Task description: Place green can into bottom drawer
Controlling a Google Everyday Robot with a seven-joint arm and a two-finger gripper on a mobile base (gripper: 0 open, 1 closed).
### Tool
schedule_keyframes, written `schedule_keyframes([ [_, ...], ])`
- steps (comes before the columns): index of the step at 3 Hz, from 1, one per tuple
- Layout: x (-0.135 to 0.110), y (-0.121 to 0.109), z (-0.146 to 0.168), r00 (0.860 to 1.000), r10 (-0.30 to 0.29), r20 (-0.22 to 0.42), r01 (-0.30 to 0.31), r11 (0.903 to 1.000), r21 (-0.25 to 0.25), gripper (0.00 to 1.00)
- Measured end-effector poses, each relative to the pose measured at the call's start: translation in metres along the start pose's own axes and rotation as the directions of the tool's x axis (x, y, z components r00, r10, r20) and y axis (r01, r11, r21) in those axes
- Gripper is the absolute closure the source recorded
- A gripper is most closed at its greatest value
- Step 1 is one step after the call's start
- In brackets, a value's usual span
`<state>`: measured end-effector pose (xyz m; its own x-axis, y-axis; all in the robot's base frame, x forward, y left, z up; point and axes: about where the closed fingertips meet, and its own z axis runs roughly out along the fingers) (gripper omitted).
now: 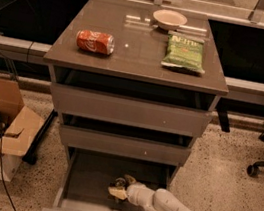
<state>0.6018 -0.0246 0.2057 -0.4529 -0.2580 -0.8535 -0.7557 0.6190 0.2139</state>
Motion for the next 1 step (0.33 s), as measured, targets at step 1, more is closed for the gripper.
schedule_keyframes([
  [1,-0.0001,0.0007,0.0006,1.0,0.0,0.0,0.0,1.0,-0.001,0.0],
])
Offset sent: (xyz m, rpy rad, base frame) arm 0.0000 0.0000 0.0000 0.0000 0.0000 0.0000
